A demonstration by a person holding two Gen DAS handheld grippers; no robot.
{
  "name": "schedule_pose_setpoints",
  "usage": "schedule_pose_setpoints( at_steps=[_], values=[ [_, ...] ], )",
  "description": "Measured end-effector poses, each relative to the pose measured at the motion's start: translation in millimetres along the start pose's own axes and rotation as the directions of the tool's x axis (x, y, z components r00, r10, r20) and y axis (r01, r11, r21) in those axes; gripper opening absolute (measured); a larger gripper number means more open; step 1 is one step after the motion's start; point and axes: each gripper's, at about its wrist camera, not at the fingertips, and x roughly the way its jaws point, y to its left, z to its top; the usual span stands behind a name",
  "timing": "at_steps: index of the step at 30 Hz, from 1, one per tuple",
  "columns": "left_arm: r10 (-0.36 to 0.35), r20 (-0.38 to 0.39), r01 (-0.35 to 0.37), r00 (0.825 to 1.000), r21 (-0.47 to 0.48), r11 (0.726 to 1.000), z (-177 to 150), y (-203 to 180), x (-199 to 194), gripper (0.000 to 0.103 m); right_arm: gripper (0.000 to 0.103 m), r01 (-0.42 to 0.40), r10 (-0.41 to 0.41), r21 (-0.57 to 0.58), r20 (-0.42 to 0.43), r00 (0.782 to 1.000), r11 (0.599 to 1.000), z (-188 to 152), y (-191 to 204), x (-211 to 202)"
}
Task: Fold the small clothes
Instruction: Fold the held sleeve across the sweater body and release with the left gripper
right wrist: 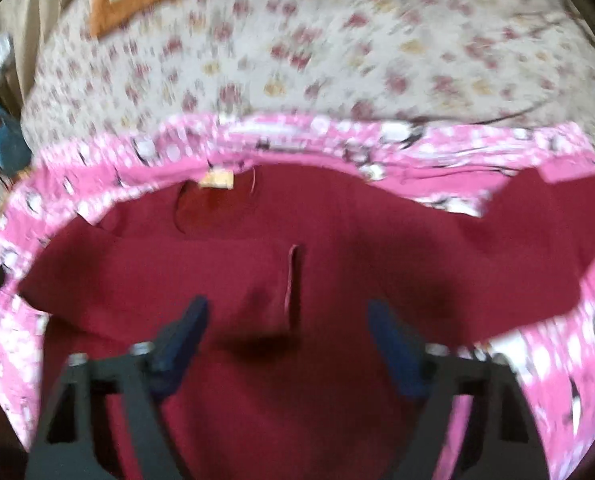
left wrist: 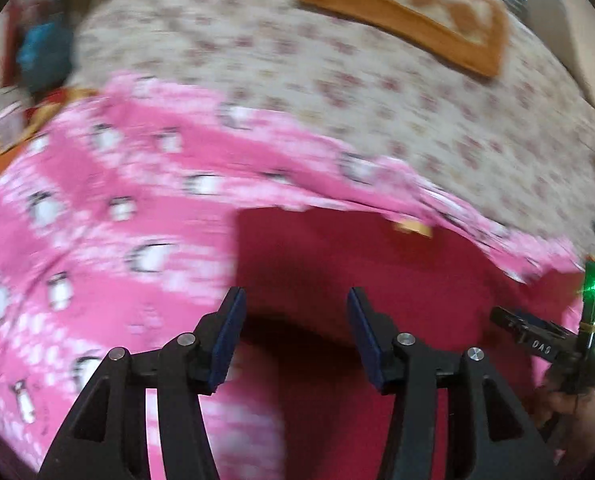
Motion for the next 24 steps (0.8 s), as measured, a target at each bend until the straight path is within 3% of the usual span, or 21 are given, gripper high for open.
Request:
schedule_pose_setpoints(
  at_steps=[1, 2, 4, 5, 9, 13, 16, 20, 24],
  values=[
    [0.024, -0.011, -0.024, 1.0, -0.009, 1.0, -1.8, 8.9, 3.5, 0.032, 0.06, -0.006, 0.006, -0.014, -0.043, 0.999, 1.0, 4.2, 4.1, 16.5],
    [0.038, -0.034, -0.039, 0.999, -0.02, 0.999, -2.9, 18.6, 9.2, 0.032, 0.045, -0.009, 0.007, -0.022, -0.08, 0.997, 1.0, 6.0, 6.5, 28.6],
    [0.043, -0.057, -0.045, 0.997, -0.044, 0.998, -4.2, 31.9, 17.6, 0.032, 0.03, 0.031, -0.034, -0.052, -0.062, 0.997, 0.998, 6.3, 13.2, 36.2],
    [0.047, -0.062, -0.051, 0.997, -0.059, 0.997, -4.6, 37.8, 20.6, 0.032, 0.005, 0.036, -0.04, -0.072, -0.05, 0.998, 0.997, 8.5, 17.5, 32.7],
    [0.05, -0.037, -0.053, 0.998, -0.091, 0.994, -0.9, 41.6, 18.8, 0.032, 0.005, 0.046, -0.04, -0.089, 0.069, 0.997, 0.995, 17.8, 14.6, 0.2],
    [0.022, -0.001, -0.022, 1.0, -0.103, 0.994, 3.0, 36.3, 16.5, 0.032, 0.005, 0.195, -0.186, -0.035, 0.171, 0.968, 0.98, 30.5, -8.0, -19.1],
    [0.001, 0.011, 0.0, 1.0, -0.088, 0.996, 6.2, 22.8, 20.4, 0.032, 0.005, 0.216, -0.216, 0.012, 0.132, 0.967, 0.976, 32.9, -27.1, -4.7],
    [-0.011, -0.016, 0.01, 1.0, -0.046, 0.999, 7.3, 2.7, 34.0, 0.032, 0.005, 0.262, -0.26, -0.017, 0.088, 0.962, 0.965, 26.2, -30.0, 16.8],
    [0.079, -0.104, -0.077, 0.991, 0.024, 0.997, 0.4, -11.4, 66.0, 0.032, 0.005, 0.271, -0.269, -0.01, 0.086, 0.959, 0.963, 25.8, -33.9, 21.7]
  ],
)
